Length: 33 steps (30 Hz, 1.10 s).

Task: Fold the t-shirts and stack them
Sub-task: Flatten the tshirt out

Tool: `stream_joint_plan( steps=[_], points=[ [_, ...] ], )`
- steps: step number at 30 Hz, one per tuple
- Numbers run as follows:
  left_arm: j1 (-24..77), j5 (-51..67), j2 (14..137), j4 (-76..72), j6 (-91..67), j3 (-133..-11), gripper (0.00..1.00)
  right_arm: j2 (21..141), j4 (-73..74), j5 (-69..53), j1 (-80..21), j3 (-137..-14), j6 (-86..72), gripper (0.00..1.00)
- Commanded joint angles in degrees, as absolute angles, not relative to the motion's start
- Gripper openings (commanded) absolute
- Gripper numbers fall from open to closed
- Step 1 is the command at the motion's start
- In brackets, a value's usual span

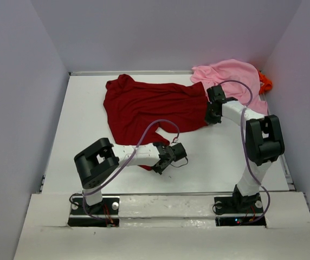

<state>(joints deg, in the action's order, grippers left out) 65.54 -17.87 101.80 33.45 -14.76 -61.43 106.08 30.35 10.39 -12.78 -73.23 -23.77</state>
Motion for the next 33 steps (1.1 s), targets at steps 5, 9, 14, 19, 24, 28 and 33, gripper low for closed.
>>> stream_joint_plan(
  steps=[5,9,14,19,24,28,33],
  points=[
    [65.13,-17.03,104.68,30.06,-15.03,-59.06,0.00,103.18,28.13,9.32,-12.74,-73.04,-23.03,0.00],
    [65.13,-21.08,98.99,32.42,-17.83,-58.80,0.00,100.04,28.13,9.40,-12.74,-71.99,-23.11,0.00],
    [65.13,-28.99,86.96,38.83,-22.05,-61.34,0.00,93.09,28.30,10.02,-13.45,-69.88,-22.76,0.00],
    [65.04,-35.06,78.32,45.08,-26.01,-65.91,0.00,85.35,29.62,10.20,-14.50,-68.64,-22.67,0.00],
    [64.95,-40.94,72.35,49.65,-29.17,-68.55,0.00,77.28,32.07,10.02,-14.50,-67.85,-23.55,0.00],
    [64.95,-43.50,68.83,52.29,-31.72,-69.43,0.00,72.78,34.27,10.20,-14.50,-67.76,-23.91,0.00],
    [64.95,-47.54,64.60,56.68,-34.62,-72.50,0.00,66.64,37.79,11.51,-15.03,-68.03,-23.82,0.00]
  ],
)
